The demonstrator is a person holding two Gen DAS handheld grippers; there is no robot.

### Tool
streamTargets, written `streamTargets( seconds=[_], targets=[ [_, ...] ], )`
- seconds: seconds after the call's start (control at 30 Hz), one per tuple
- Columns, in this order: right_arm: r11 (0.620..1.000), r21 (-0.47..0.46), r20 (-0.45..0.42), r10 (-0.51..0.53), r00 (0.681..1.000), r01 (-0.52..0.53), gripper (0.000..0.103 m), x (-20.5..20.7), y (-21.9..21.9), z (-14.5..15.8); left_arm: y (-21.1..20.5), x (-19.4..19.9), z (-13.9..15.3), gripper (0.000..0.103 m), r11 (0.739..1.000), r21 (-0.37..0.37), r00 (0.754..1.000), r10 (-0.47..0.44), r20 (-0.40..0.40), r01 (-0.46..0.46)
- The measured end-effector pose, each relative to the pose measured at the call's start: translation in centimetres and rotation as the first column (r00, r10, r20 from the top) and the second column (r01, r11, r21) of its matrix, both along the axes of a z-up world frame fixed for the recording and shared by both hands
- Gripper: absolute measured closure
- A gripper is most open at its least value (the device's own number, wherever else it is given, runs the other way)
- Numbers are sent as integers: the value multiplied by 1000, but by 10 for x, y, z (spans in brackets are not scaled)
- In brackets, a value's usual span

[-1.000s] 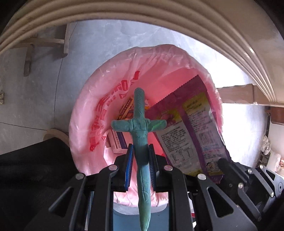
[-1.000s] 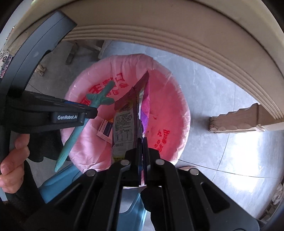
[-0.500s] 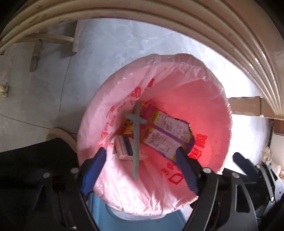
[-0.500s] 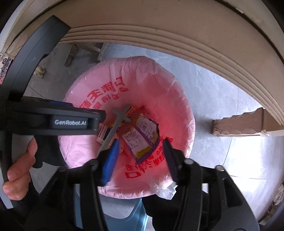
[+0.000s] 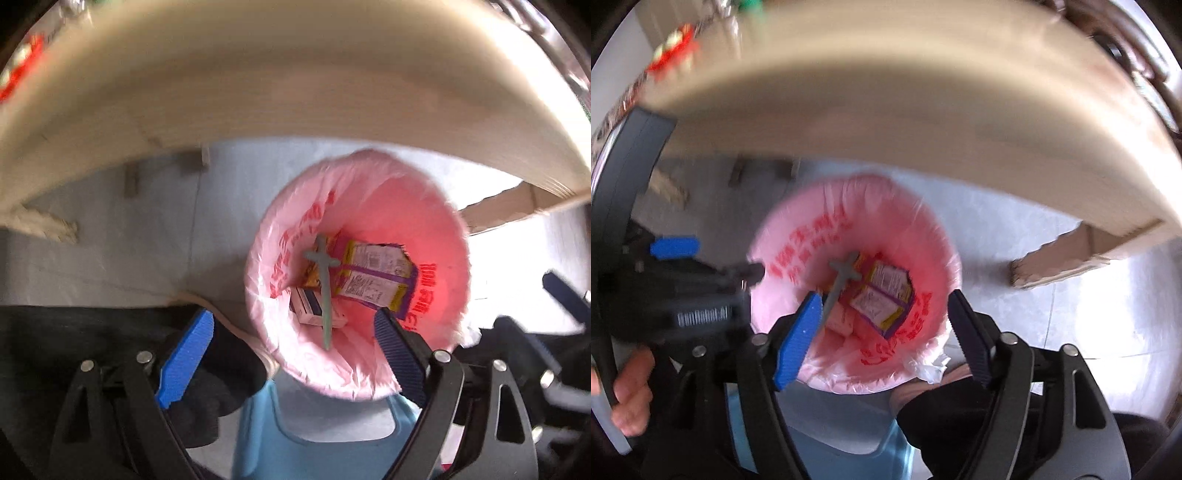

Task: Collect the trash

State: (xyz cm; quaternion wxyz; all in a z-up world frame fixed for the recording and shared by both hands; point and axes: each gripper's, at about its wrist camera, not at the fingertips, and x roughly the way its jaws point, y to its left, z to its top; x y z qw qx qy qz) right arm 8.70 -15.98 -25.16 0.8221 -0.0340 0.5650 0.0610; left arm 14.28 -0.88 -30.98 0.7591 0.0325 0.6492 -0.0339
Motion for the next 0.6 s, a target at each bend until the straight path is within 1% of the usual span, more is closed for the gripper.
streamTargets(
  seconds=[0.03,0.07,0.1,0.13,0.2,0.27,0.37,0.4,0.43,0.47,0.53,0.6],
  targets=[
    [1000,2,41,-24,999,24,29,-5,-2,16,-4,-9,22,17,1000,14,998,-17,55,17],
    [999,2,88,-45,995,45,28,-11,-5,32,-6,-13,32,17,1000,18,996,-25,84,23],
    [998,2,122,-60,991,60,24,-16,-7,44,-9,-22,55,17,999,25,989,-39,145,35],
    [997,-1,163,-78,984,79,20,-21,-9,59,-11,-28,69,16,999,27,982,-48,180,44],
    [994,-9,246,-104,964,109,19,-35,-12,89,-16,-42,108,13,998,33,961,-62,270,56],
    [991,-16,306,-121,944,132,16,-48,-14,113,-17,-53,138,10,998,40,941,-60,332,49],
    [987,-15,395,-138,908,157,13,-70,-20,150,-16,-70,179,8,998,16,910,-56,411,54],
    [984,-23,428,-149,892,175,12,-78,-22,163,-16,-75,188,7,999,15,900,-51,432,49],
    [981,-31,454,-155,878,190,10,-85,-24,174,-17,-80,202,7,999,22,885,-45,463,40],
    [981,-30,469,-157,869,193,10,-89,-26,182,-18,-85,213,7,999,29,872,-44,487,34],
    [978,-29,517,-164,840,209,8,-103,-29,203,-20,-94,230,7,999,42,854,-44,519,26],
    [974,-25,561,-171,810,223,7,-113,-33,221,-22,-106,244,7,999,34,835,-44,548,30]
  ],
)
